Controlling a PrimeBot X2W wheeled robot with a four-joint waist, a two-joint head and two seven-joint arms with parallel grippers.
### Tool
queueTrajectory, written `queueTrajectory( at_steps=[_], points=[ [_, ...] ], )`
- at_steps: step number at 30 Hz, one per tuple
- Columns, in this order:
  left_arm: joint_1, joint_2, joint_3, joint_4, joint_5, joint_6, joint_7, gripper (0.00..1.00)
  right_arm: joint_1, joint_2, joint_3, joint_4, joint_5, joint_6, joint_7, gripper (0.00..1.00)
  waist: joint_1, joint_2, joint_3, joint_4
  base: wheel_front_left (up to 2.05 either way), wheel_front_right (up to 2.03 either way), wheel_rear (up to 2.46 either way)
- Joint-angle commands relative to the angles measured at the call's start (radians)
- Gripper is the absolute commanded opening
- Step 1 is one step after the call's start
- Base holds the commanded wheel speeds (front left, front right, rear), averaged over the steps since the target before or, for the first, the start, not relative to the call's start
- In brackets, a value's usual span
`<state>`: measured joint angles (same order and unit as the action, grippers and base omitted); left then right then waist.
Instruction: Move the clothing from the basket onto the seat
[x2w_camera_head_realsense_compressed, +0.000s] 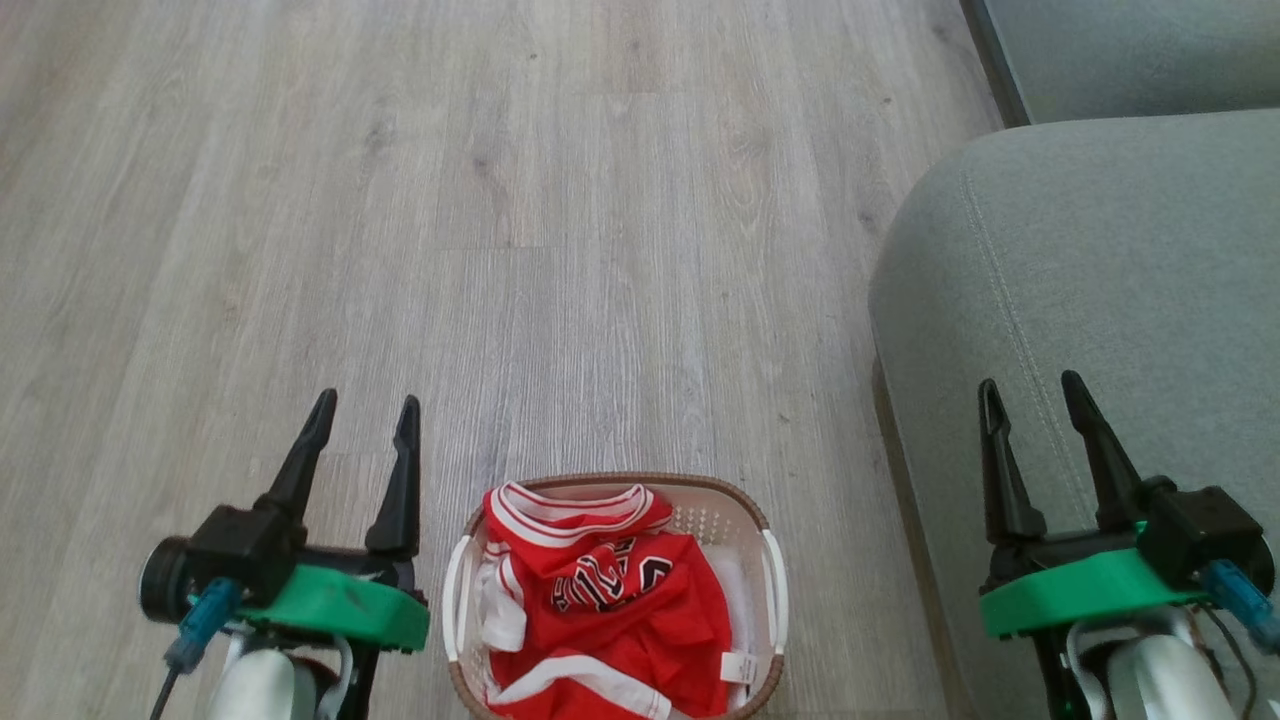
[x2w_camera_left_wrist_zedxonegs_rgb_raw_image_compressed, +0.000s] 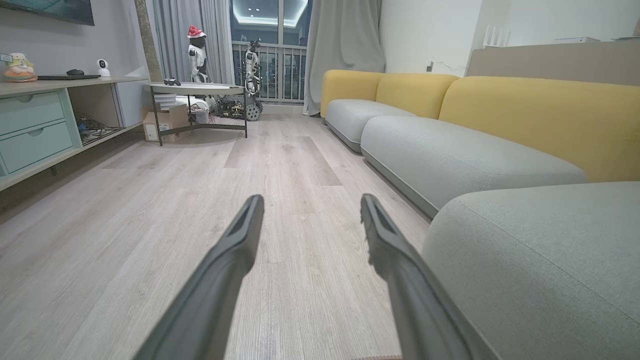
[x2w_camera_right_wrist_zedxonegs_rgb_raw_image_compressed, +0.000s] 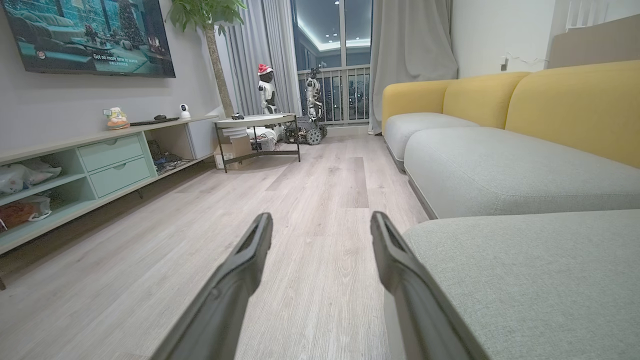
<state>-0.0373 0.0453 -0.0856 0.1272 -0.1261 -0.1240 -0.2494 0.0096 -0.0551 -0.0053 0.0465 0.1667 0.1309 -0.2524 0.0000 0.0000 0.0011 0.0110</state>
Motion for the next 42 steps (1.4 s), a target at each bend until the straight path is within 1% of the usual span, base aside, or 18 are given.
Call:
queueTrajectory(
  at_steps=[1,13,24,29,33,42],
  points=[
    [-0.054,0.010,0.030,-0.034,0.008,-0.003,-0.012,1.00,-0.032,-0.001,0.024,-0.037,-0.004,0.000,-0.009,1.00,0.0000,0.0000,0.001,-0.003,0.00,0.00,0.00],
    [-0.062,0.008,0.020,-0.025,-0.007,-0.003,-0.012,1.00,-0.045,0.000,0.011,-0.053,0.005,0.000,-0.009,1.00,0.0000,0.0000,0.041,-0.042,0.00,0.00,0.00],
    [-0.121,0.012,0.011,0.018,-0.025,-0.004,-0.012,1.00,-0.104,0.002,0.012,-0.085,0.004,0.000,-0.009,1.00,0.0000,0.0000,0.169,-0.107,0.00,0.00,0.00],
    [-0.162,0.016,0.000,0.083,-0.048,-0.005,-0.004,1.00,-0.131,0.002,0.017,-0.094,0.010,0.000,-0.009,1.00,0.0000,0.0000,0.229,-0.137,0.00,0.00,0.00],
    [-0.204,0.028,-0.018,0.156,-0.067,-0.006,0.025,1.00,-0.155,0.002,0.024,-0.102,0.011,0.000,-0.009,1.00,0.0000,0.0000,0.278,-0.157,0.00,0.00,0.00],
    [-0.347,0.070,-0.097,0.371,-0.123,-0.006,0.102,1.00,-0.222,0.003,0.027,-0.136,0.033,0.000,-0.009,1.00,0.0000,0.0000,0.392,-0.190,0.00,0.00,0.00]
  ],
)
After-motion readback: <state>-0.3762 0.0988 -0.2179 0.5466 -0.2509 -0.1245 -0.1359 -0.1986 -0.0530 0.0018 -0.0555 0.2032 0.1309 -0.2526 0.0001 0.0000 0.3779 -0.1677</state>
